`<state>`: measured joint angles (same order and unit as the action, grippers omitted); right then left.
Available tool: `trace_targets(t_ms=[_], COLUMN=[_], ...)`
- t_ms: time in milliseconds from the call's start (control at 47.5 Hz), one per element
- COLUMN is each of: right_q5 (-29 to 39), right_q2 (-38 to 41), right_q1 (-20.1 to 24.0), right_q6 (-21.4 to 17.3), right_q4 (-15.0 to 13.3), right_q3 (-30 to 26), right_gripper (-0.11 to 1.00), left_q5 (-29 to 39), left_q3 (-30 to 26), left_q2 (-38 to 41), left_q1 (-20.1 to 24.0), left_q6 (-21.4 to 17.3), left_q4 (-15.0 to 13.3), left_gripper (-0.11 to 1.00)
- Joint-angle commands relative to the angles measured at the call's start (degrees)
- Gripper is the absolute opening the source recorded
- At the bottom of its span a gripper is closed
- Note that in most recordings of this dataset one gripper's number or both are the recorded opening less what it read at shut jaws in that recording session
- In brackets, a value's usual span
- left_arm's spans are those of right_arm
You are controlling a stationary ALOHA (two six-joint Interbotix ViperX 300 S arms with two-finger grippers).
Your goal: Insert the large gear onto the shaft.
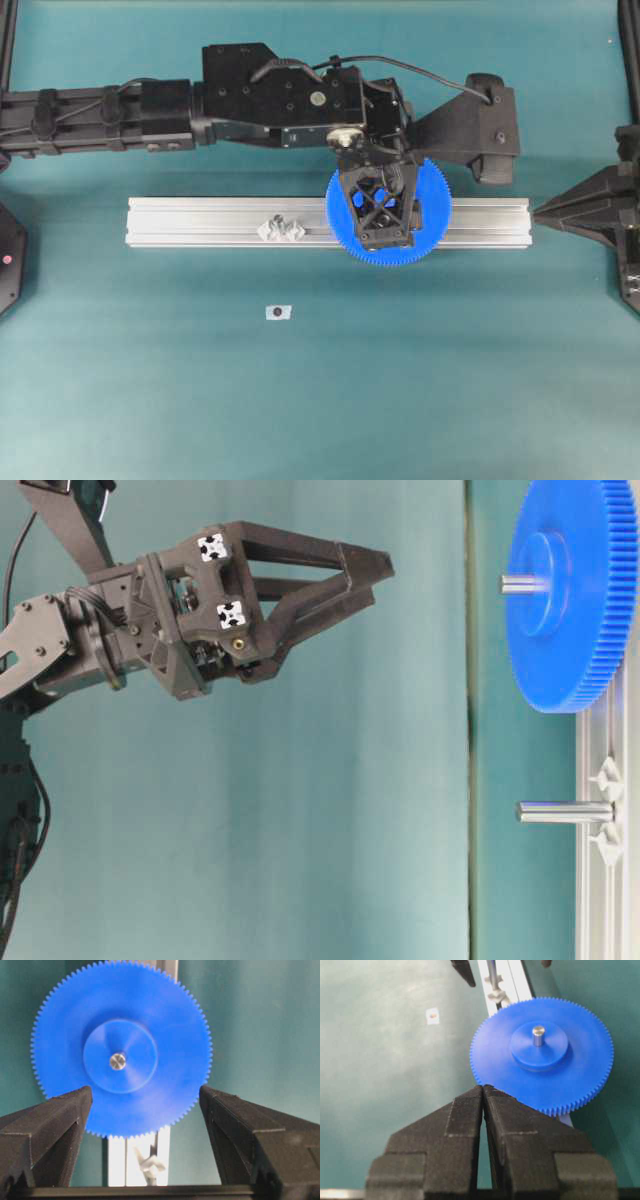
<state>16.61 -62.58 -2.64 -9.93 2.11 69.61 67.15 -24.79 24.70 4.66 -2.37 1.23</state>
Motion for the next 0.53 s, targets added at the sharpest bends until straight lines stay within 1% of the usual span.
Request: trace_targets(t_ms=[0,506], right_q5=[-0.4,-0.4], right_q2=[0.3,0.0], right_q1=[-0.2,-0.1], right_q6=[-0.5,-0.5], right_q4=[0.0,0.0], right_q3=[-1.0,-0.8], right_gripper=[0.12,0.12], left_q5=[-0.4,-0.4], left_q3=[-1.1,-0.9], left_q2=[-1.2,-0.2], left_q1=[-0.3,-0.2], left_q6=[0.1,0.1], left_q4=[0.1,0.1], left_gripper=[0.83,0.83])
